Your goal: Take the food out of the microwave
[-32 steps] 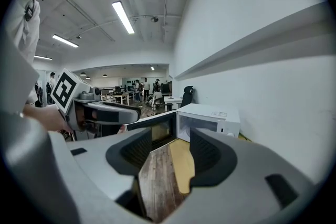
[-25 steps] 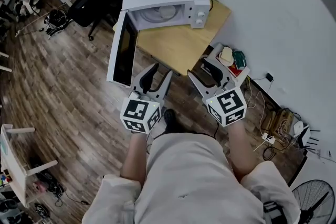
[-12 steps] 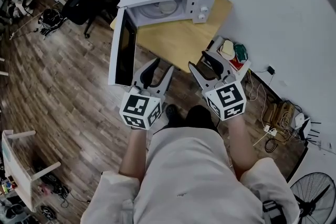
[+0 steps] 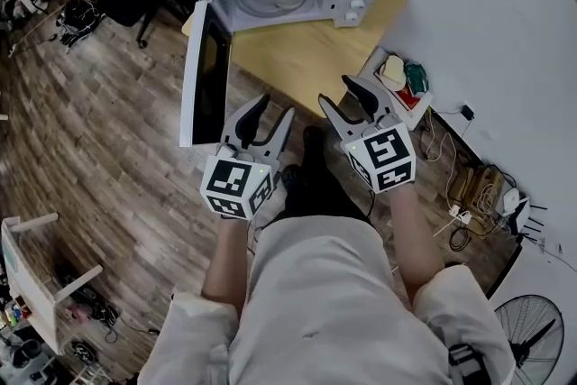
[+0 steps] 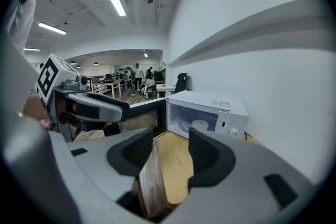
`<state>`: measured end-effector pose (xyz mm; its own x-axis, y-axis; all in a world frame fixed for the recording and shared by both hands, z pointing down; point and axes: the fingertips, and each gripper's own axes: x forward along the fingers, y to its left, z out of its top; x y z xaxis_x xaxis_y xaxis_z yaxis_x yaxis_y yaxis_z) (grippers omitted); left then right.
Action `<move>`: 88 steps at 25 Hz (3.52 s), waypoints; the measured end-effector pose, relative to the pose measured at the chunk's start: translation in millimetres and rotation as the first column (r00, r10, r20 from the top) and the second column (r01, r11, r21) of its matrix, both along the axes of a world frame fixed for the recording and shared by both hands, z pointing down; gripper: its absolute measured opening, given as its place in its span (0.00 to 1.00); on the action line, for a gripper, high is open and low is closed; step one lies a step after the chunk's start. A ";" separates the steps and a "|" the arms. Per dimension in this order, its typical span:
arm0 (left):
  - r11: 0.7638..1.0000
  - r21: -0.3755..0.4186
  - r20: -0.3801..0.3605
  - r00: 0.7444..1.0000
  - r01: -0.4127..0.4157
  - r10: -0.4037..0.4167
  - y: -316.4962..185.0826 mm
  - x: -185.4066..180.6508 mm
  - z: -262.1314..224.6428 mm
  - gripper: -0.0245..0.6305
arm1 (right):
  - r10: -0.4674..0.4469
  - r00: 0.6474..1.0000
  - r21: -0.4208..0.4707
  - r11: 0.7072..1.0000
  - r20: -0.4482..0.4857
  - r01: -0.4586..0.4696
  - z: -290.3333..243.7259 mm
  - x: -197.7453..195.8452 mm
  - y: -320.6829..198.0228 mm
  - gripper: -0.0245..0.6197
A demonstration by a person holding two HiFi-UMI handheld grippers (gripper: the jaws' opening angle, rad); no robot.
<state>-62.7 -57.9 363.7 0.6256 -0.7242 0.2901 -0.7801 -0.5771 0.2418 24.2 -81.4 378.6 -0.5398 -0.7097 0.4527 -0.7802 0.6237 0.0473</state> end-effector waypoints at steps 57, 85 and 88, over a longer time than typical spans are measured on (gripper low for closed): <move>0.959 -0.133 0.064 0.967 0.252 -0.245 -138.5 -21.9 101.9 0.30 | -0.165 0.749 0.101 0.950 -0.641 0.296 201.2 -46.4 -286.6 0.36; 0.963 -0.163 0.044 0.977 0.212 -0.208 -160.2 -22.9 127.0 0.30 | -0.052 0.600 0.161 0.941 -0.799 0.297 240.7 -58.2 -326.1 0.37; 0.963 -0.164 0.042 0.977 0.213 -0.209 -160.9 -22.1 127.6 0.30 | -0.030 0.594 0.174 0.944 -0.804 0.282 241.1 -57.6 -328.4 0.37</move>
<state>-84.8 -218.8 491.3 0.4551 -0.7789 0.4315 -0.8866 -0.3519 0.3001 -33.5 -409.8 619.7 -0.1799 -0.8029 0.5684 -0.2518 0.5961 0.7624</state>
